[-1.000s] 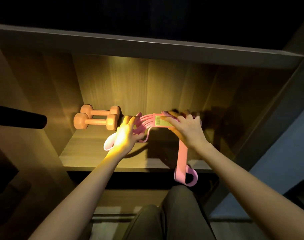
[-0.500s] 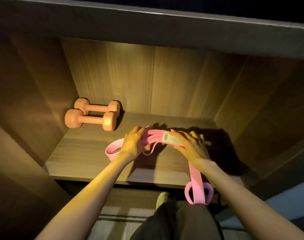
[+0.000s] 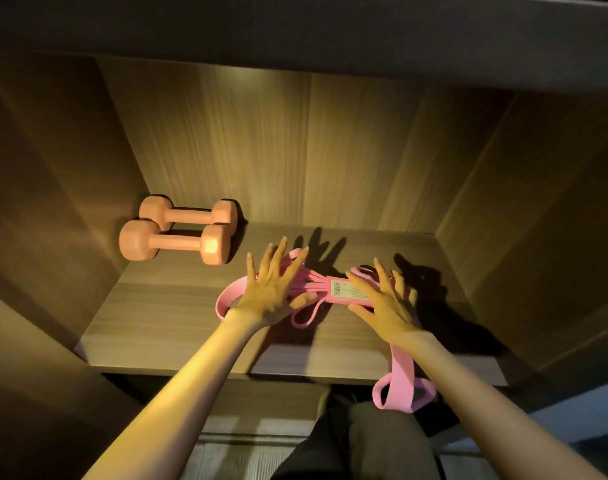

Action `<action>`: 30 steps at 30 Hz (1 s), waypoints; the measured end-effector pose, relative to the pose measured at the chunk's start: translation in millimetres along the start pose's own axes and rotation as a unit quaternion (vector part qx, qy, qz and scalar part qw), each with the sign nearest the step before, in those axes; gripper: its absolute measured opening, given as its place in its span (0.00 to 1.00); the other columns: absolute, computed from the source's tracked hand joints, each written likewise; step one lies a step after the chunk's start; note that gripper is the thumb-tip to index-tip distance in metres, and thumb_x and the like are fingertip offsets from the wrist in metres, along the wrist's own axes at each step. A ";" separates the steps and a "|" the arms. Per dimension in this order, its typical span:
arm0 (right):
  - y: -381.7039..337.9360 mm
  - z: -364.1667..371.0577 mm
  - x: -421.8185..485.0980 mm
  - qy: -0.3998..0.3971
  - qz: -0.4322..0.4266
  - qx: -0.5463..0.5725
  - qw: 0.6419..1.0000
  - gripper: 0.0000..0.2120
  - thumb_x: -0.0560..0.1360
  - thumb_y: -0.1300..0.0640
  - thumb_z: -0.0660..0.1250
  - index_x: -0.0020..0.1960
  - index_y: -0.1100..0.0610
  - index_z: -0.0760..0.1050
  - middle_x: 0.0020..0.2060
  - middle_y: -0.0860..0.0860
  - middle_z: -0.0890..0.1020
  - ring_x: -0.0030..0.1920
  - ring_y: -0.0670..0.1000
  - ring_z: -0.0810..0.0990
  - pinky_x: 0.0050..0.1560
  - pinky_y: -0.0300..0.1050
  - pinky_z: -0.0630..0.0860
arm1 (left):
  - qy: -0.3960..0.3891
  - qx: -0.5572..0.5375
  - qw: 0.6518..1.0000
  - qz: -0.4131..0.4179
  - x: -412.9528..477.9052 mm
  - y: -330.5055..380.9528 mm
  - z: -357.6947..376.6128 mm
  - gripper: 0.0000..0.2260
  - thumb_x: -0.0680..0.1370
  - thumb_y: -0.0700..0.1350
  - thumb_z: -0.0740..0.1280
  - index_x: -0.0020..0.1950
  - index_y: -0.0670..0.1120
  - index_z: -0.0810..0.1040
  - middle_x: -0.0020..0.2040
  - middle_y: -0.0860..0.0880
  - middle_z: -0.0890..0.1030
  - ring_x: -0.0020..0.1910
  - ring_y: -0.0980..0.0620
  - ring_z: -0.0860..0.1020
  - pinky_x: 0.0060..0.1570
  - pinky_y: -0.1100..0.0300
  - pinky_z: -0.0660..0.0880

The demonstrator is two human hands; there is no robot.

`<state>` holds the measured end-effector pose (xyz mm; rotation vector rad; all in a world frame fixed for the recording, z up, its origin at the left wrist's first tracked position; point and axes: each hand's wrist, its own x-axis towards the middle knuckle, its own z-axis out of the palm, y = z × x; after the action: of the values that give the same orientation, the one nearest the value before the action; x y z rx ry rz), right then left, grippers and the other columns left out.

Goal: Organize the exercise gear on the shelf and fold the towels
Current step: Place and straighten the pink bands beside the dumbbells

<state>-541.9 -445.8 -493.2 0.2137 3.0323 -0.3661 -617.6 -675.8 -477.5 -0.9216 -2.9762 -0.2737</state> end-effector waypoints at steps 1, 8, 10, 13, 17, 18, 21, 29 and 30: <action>-1.7 -1.5 -3.4 -0.006 0.001 0.006 1.000 0.32 0.78 0.43 0.61 0.74 0.32 0.46 0.77 0.47 0.37 0.75 0.60 0.37 0.71 0.67 0.44 | -0.003 -0.017 1.000 0.000 -5.3 0.0 -2.7 0.37 0.75 0.68 0.53 0.76 0.58 0.37 0.78 0.45 0.36 0.76 0.43 0.37 0.70 0.38 0.36; 5.3 -10.2 -58.1 -0.014 0.092 0.084 0.992 0.44 0.77 0.45 0.64 0.75 0.40 0.31 0.74 0.56 0.59 0.71 0.59 0.64 0.63 0.53 0.70 | -0.008 -0.009 0.999 0.035 -45.8 12.9 -3.9 0.33 0.79 0.63 0.54 0.77 0.58 0.40 0.77 0.49 0.35 0.76 0.47 0.35 0.72 0.43 0.35; 6.9 -11.6 -74.4 -0.035 0.151 0.075 0.985 0.43 0.77 0.41 0.63 0.78 0.50 0.38 0.56 0.55 0.75 0.52 0.52 0.78 0.47 0.44 0.77 | -0.035 0.032 0.997 0.054 -52.0 25.1 0.2 0.31 0.79 0.63 0.53 0.77 0.59 0.40 0.78 0.49 0.37 0.76 0.46 0.36 0.71 0.43 0.32; 8.2 -10.8 -84.8 -0.010 0.217 0.062 0.974 0.28 0.76 0.38 0.63 0.65 0.57 0.63 0.58 0.56 0.77 0.55 0.54 0.77 0.51 0.48 0.76 | -0.066 0.029 0.996 0.051 -55.2 42.9 6.3 0.30 0.80 0.60 0.54 0.77 0.57 0.42 0.79 0.50 0.41 0.77 0.47 0.40 0.70 0.46 0.31; 7.6 -28.1 -85.4 -0.023 0.215 0.054 0.975 0.18 0.79 0.40 0.56 0.52 0.55 0.69 0.52 0.54 0.81 0.52 0.55 0.80 0.45 0.45 0.73 | -0.093 -0.013 0.995 0.037 -53.2 55.2 8.2 0.29 0.81 0.57 0.56 0.78 0.58 0.45 0.79 0.52 0.45 0.78 0.47 0.44 0.75 0.46 0.44; 8.4 -35.6 -84.2 -0.025 0.220 0.049 0.974 0.21 0.79 0.39 0.55 0.54 0.56 0.70 0.52 0.55 0.80 0.53 0.57 0.79 0.47 0.46 0.73 | -0.092 -0.014 0.995 0.034 -51.8 55.5 6.7 0.29 0.81 0.56 0.57 0.78 0.58 0.47 0.79 0.52 0.46 0.78 0.47 0.46 0.75 0.47 0.48; 12.4 -60.1 -81.2 -0.016 0.231 0.098 0.968 0.21 0.79 0.38 0.56 0.55 0.55 0.72 0.52 0.54 0.81 0.49 0.53 0.79 0.48 0.44 0.73 | -0.084 0.012 0.996 0.028 -45.1 53.8 -0.6 0.27 0.81 0.55 0.57 0.78 0.58 0.50 0.78 0.53 0.51 0.76 0.47 0.52 0.71 0.46 0.59; 30.7 -112.5 -78.7 0.191 0.097 0.164 0.963 0.11 0.77 0.51 0.66 0.58 0.54 0.75 0.50 0.50 0.79 0.49 0.50 0.79 0.52 0.48 0.79 | -0.112 0.073 0.991 0.009 -26.3 52.0 -3.7 0.27 0.82 0.52 0.57 0.77 0.60 0.47 0.79 0.52 0.48 0.74 0.40 0.55 0.69 0.45 0.63; 33.8 -113.1 -75.3 0.201 0.093 0.157 0.962 0.11 0.78 0.51 0.65 0.58 0.53 0.76 0.51 0.50 0.79 0.50 0.49 0.79 0.53 0.47 0.79 | -0.106 0.072 0.992 0.007 -25.5 51.0 -2.5 0.27 0.82 0.51 0.57 0.77 0.61 0.48 0.79 0.52 0.49 0.73 0.40 0.55 0.68 0.46 0.64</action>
<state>-469.5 -395.7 -384.3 0.6652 3.2815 -0.8862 -568.0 -649.1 -468.3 -1.0134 -3.1251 0.0435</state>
